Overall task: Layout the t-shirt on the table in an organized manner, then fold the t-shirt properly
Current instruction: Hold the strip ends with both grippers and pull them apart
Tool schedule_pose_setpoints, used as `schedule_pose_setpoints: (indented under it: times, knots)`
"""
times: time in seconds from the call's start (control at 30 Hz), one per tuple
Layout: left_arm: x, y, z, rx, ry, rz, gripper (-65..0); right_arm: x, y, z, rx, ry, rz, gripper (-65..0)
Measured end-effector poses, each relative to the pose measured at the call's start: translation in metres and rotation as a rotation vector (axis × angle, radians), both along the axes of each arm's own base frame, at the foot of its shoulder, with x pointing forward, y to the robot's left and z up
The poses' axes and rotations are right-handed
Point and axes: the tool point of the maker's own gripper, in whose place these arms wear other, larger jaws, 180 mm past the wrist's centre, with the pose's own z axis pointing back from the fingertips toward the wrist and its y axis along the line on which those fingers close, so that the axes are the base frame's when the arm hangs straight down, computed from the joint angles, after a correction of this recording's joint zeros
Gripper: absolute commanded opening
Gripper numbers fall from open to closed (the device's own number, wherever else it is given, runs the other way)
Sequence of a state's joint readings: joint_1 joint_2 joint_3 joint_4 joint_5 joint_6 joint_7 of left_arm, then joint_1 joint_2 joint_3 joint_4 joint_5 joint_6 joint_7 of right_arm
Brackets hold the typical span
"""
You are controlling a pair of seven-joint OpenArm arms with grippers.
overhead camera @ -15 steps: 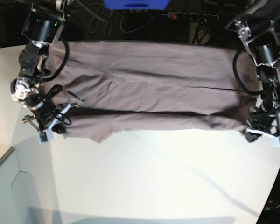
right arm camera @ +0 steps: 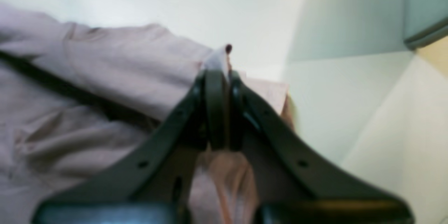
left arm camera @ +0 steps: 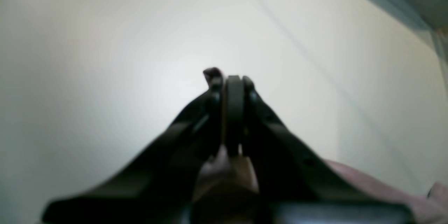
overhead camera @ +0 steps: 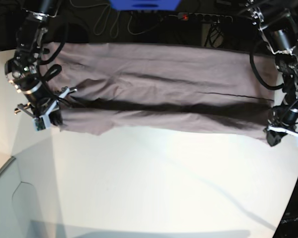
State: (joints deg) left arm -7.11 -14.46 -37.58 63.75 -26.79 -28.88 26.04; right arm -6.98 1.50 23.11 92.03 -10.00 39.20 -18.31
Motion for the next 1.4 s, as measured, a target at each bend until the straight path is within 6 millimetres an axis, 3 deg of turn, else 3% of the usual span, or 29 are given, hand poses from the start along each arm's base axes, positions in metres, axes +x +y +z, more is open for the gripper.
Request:
schedule_pose_setpoints:
  times: [0.33, 0.57, 0.77, 1.1, 1.23, 1.4]
  knots:
    - [-0.016, 0.016, -0.008, -0.015, 0.019, 0.054, -65.0, -0.034, 0.012, -0.007, 0.005, 0.036, 0.004, -65.0]
    - [-0.021, 0.015, -0.014, -0.021, 0.030, 0.056, -65.0, -0.055, 0.013, -0.038, 0.033, 0.133, -0.005, -65.0]
    - [-0.031, 0.013, -0.040, -0.062, 0.095, 0.066, -65.0, -0.057, 0.014, -0.044, 0.044, 0.146, -0.007, -65.0]
    - [-0.039, 0.013, -0.047, -0.067, 0.113, 0.070, -64.6, -0.059, 0.015, -0.050, 0.052, 0.163, -0.009, -65.0]
    - [-0.042, 0.012, -0.050, -0.065, 0.123, 0.068, -58.9, -0.062, 0.016, -0.057, 0.062, 0.183, -0.012, -65.0]
    - [-0.045, 0.013, -0.051, -0.063, 0.126, 0.069, -58.4, -0.063, 0.016, -0.058, 0.065, 0.185, -0.012, -65.0]
